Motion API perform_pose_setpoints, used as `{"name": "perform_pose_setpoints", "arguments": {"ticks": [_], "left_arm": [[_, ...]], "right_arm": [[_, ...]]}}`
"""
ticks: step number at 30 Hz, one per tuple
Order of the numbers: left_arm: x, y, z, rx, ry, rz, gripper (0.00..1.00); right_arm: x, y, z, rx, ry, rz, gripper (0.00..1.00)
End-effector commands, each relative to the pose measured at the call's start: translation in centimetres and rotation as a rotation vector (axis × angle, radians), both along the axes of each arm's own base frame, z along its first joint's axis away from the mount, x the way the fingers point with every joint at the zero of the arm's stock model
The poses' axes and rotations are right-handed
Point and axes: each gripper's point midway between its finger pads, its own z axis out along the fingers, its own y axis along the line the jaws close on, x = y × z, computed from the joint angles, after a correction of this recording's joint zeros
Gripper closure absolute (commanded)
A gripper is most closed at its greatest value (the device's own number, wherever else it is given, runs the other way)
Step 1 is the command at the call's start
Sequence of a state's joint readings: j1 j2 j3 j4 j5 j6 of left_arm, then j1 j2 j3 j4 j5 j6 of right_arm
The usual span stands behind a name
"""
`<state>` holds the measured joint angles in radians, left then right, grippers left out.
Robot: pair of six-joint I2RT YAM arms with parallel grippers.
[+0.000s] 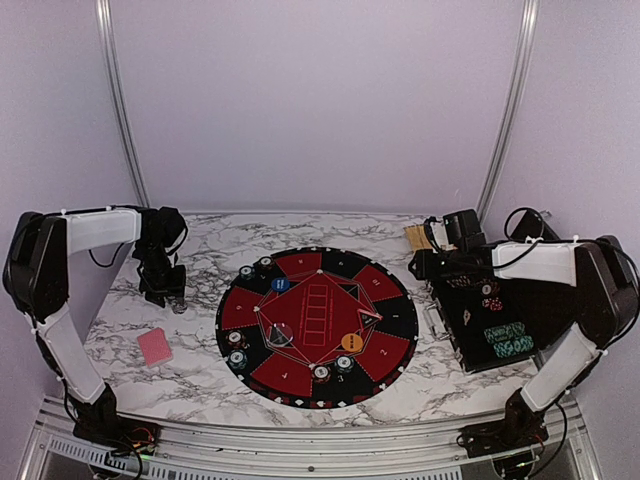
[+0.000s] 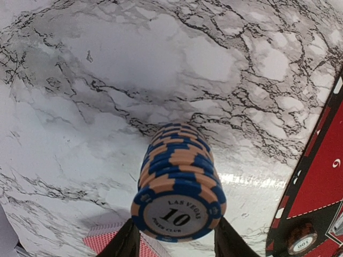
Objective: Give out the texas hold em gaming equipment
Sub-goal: Pick up the pile of poker chips from the pile of poker chips.
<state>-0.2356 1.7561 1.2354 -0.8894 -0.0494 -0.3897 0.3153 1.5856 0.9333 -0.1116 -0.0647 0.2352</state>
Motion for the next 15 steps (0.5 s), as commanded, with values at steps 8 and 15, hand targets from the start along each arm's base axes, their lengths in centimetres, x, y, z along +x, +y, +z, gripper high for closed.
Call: {"name": "perform_pose_setpoints", "arguments": {"ticks": [8, 15], "left_arm": [[1.20, -0.01, 0.38, -0.009, -0.014, -0.012, 0.55], [1.23, -0.04, 0.31, -0.009, -0.010, -0.017, 0.55]], "right_arm": [[0.92, -0.50, 0.74, -0.006, -0.022, -0.024, 0.47], [0.91, -0.56, 0.75, -0.008, -0.022, -0.026, 0.47]]}}
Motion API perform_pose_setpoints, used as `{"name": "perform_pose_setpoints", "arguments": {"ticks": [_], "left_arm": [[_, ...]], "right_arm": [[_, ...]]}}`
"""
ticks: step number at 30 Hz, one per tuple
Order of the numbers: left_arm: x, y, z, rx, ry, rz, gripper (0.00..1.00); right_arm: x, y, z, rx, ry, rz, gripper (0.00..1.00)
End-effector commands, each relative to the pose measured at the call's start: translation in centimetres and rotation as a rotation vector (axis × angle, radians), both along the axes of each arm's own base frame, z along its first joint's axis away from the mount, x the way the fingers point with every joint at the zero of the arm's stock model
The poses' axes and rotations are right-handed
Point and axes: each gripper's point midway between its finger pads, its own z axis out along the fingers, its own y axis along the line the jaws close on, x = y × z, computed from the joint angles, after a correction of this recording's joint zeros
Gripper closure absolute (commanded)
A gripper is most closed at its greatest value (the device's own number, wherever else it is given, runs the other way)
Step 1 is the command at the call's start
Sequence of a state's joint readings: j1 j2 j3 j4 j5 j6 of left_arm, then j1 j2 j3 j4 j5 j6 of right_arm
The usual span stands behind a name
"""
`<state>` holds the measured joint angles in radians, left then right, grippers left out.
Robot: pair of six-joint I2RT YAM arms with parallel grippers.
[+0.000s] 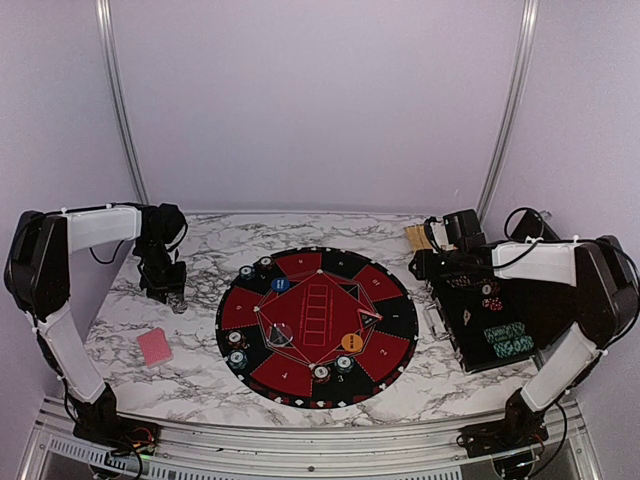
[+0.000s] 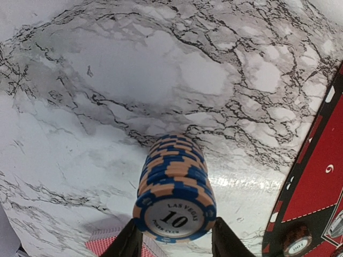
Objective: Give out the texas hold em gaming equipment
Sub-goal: Pick up the pile of poker chips from the pile of poker chips.
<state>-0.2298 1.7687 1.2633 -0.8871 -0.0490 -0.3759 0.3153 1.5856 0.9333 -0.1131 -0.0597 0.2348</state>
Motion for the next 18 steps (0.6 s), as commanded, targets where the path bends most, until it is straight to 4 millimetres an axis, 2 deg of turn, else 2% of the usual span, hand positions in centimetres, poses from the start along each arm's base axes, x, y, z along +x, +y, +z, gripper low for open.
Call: {"name": "perform_pose_setpoints", "arguments": {"ticks": [1, 10, 18], "left_arm": [[0.37, 0.00, -0.05, -0.005, 0.007, -0.011, 0.55], [0.30, 0.35, 0.24, 0.011, 0.000, -0.010, 0.54], [0.29, 0.50, 0.33, 0.023, 0.003, -0.023, 0.41]], "right_arm": [[0.91, -0.49, 0.79, -0.004, -0.022, -0.025, 0.47], [0.85, -0.52, 0.82, -0.005, -0.022, -0.024, 0.47], [0.88, -0.48, 0.83, -0.004, -0.022, -0.023, 0.47]]}}
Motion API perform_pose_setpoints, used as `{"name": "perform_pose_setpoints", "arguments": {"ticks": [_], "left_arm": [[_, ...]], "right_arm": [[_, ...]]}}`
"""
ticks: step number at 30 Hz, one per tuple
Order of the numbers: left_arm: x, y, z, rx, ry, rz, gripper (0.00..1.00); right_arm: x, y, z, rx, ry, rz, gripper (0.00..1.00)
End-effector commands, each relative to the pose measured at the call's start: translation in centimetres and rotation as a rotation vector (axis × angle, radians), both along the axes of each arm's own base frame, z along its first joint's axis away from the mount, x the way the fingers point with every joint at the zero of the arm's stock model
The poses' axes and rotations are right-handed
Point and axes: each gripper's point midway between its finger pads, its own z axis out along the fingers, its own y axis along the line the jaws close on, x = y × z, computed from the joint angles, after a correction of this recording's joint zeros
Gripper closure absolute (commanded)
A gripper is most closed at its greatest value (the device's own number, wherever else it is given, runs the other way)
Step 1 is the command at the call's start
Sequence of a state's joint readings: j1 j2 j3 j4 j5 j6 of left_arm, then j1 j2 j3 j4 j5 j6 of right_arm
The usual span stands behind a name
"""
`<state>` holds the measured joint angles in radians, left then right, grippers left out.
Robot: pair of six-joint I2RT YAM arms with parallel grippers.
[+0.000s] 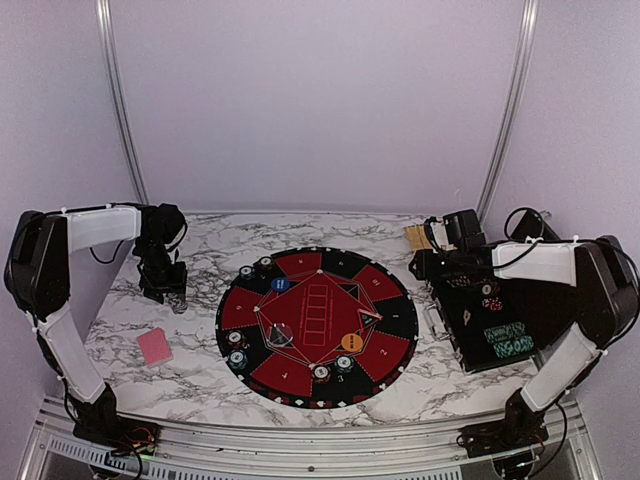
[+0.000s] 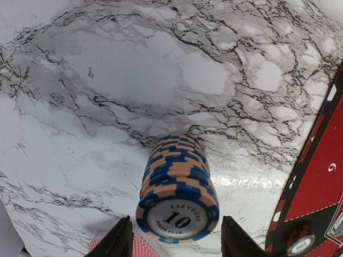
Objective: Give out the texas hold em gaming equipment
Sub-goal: Pick up the pile of poker chips from the pile of poker chips.
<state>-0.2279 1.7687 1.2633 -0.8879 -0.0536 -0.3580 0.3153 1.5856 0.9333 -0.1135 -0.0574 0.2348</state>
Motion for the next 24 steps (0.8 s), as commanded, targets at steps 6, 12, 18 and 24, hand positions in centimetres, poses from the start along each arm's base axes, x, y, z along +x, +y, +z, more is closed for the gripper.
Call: {"name": "perform_pose_setpoints", "arguments": {"ticks": [6, 12, 18, 24], "left_arm": [[1.0, 0.4, 0.1, 0.026, 0.002, -0.008, 0.39], [1.7, 0.4, 0.0, 0.035, 0.002, -0.017, 0.39], [1.9, 0.6, -0.4, 0.051, 0.013, -0.018, 0.39], [1.9, 0.7, -0.6, 0.058, 0.018, -0.020, 0.40]], "right_arm": [[0.9, -0.5, 1.0, -0.003, -0.025, -0.022, 0.47], [0.9, -0.5, 1.0, -0.004, -0.026, -0.022, 0.47], [0.9, -0.5, 1.1, -0.003, -0.029, -0.023, 0.47], [0.8, -0.5, 1.2, -0.002, -0.030, -0.022, 0.47]]}}
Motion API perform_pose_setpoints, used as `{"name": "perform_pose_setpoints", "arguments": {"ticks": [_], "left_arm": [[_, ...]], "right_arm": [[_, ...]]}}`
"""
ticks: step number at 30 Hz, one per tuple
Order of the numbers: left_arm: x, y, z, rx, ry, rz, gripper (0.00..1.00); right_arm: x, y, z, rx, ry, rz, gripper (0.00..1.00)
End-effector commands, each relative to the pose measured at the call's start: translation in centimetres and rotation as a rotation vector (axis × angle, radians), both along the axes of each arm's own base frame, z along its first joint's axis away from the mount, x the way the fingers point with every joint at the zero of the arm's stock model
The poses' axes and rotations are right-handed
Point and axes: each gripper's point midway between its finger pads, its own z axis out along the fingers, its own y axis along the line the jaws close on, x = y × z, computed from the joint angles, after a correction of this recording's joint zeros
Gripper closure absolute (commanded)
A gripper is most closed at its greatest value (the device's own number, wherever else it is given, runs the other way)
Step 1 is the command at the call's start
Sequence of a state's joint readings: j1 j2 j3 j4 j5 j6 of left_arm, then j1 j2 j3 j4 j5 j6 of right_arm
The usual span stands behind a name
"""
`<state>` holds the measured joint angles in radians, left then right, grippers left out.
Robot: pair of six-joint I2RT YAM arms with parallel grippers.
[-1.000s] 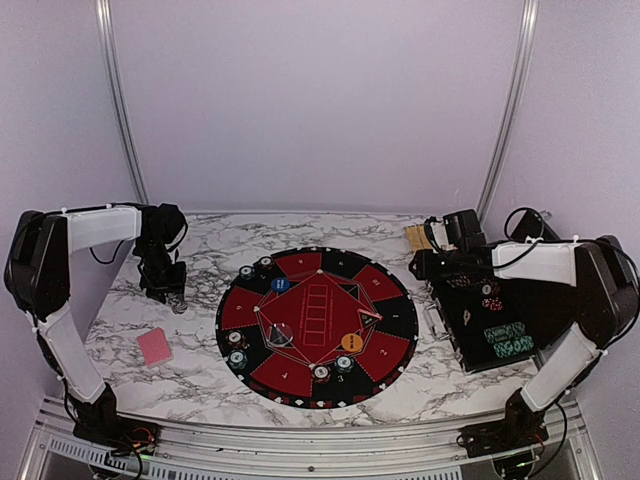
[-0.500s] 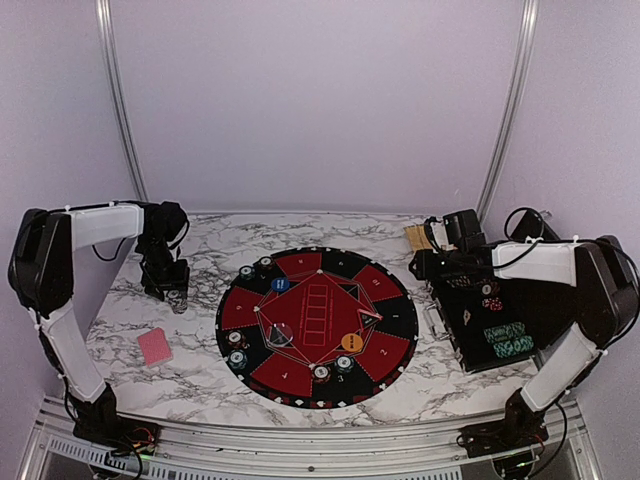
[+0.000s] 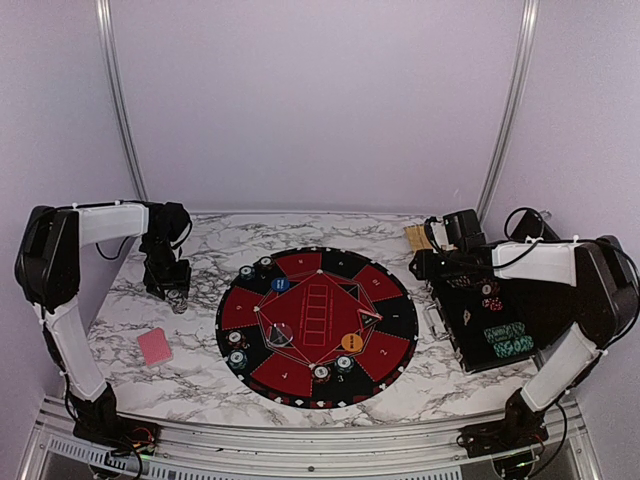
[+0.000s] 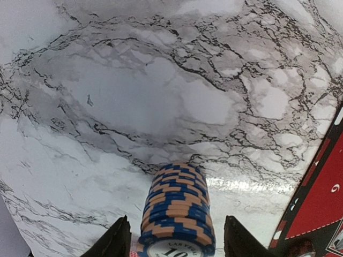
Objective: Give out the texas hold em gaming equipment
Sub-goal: Pick up the pile of poker chips from the pile of poker chips.
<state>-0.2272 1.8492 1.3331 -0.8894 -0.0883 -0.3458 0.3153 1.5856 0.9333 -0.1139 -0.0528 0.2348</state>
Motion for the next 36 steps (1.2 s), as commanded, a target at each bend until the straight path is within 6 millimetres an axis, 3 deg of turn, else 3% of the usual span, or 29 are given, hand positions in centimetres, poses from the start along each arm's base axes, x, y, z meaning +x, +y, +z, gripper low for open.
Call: {"name": "perform_pose_setpoints", "arguments": {"ticks": [1, 36], "left_arm": [[0.11, 0.46, 0.12, 0.019, 0.013, -0.010, 0.40], [-0.20, 0.61, -0.19, 0.013, 0.023, -0.009, 0.56]], "right_arm": [[0.84, -0.42, 1.19, 0.000, -0.029, -0.019, 0.47], [0.80, -0.43, 1.13, 0.000, -0.028, -0.019, 0.47]]}}
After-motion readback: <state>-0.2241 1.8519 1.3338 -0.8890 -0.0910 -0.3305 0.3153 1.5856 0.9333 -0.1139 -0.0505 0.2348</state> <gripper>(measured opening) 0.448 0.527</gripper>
